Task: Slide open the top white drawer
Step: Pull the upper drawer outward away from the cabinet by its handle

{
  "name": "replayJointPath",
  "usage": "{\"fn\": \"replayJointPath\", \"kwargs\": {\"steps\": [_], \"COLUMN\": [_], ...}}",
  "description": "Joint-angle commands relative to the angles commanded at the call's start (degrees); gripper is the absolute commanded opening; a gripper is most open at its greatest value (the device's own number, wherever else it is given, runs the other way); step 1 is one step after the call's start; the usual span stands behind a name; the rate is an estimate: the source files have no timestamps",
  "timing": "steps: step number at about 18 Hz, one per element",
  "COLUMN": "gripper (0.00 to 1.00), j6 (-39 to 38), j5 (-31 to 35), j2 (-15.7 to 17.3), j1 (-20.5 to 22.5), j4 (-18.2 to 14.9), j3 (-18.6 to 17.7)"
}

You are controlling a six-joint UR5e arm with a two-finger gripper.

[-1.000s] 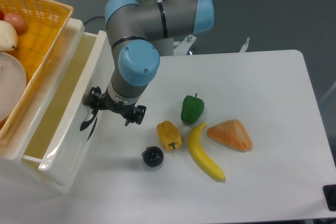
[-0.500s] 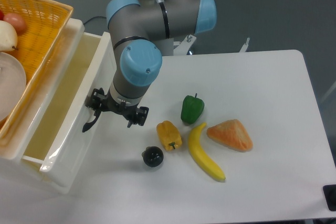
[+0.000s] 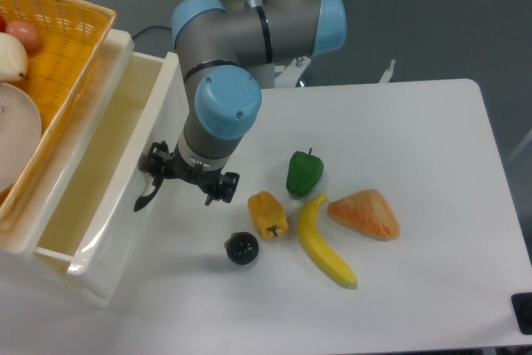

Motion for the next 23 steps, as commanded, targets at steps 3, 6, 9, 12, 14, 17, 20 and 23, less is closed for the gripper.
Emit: {"fn": "replayJointPath", "kwargs": {"steps": [3,6,9,12,14,17,20,23], "gripper": [1.00,1.00,1.00,1.00,1.00,1.00,1.00,1.00], "j6": [0.0,0.0,0.0,1.4,2.0,2.2,2.5,2.5], "j5": [0.0,0.1,0.2,0.2,0.2,0.2,0.2,0.2], "j2": [-0.1,-0.4,-0.4,-0.5,-0.4,-0.4,-0.4,-0.6], "j1": [0.0,0.0,0.4,0.6,1.0,1.2,1.6,1.9], "j4": [0.0,0.3,1.2,1.1,1.1,1.2,1.2,1.2], "j3": [0.4,0.7,0.7,0.7,0.7,0.7,0.8,1.2]}}
